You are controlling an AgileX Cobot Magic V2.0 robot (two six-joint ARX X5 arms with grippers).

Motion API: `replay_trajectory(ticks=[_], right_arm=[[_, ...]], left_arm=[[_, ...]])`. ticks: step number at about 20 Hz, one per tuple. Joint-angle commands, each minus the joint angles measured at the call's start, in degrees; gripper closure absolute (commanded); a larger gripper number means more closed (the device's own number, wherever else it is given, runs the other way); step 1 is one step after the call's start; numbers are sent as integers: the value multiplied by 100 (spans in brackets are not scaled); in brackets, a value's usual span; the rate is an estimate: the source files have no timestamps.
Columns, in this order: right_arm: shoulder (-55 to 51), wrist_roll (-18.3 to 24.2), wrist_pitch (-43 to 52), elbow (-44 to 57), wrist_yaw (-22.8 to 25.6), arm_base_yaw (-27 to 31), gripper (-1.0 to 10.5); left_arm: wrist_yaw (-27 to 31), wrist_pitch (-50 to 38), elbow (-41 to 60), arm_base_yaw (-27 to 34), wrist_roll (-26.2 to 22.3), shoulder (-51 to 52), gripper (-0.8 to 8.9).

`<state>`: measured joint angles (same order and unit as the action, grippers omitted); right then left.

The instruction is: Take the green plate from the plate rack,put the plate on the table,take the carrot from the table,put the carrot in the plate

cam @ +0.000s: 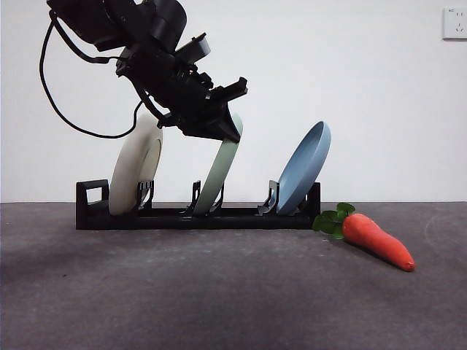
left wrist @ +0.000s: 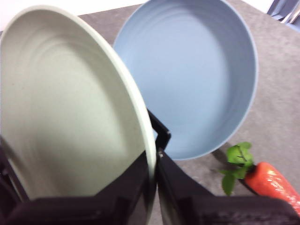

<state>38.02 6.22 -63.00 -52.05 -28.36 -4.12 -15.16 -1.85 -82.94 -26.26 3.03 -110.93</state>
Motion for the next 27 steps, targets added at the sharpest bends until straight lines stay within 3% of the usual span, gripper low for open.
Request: replay_trajectory(ticks=[1, 6, 10, 12, 17, 19, 21, 24, 27], right_arm=[[-4, -33, 35, -15, -7, -9, 295], [-4, -28, 39, -15, -7, -9, 295], [-4, -28, 42, -15, -7, -9, 295], [-4, -28, 42, -15, -7, -9, 295], [-4, -31, 46, -15, -7, -9, 295], [-4, -31, 79, -15, -7, -9, 294], [-4, -31, 83, -15, -7, -9, 295], [-4, -17, 94, -15, -9, -9, 294], [-4, -20, 125, -15, -9, -9, 295]], left_arm=[[-173, -203, -7, 11, 46, 234, 822], [-645, -164, -7, -7, 44, 831, 822], [-866, 820, -7, -258, -181, 1582, 821], [-382, 1703, -7, -568, -809, 2039, 821], [1650, 3834, -4, -1838, -2398, 2671, 819], [2107, 4301, 44, -2208, -2540, 2669, 819], [2140, 4387, 236, -2507, -2498, 2669, 819], [3097, 4197, 903, -2938, -2455, 2669, 819], [3185, 3563, 1744, -3121, -2579, 2658, 819]])
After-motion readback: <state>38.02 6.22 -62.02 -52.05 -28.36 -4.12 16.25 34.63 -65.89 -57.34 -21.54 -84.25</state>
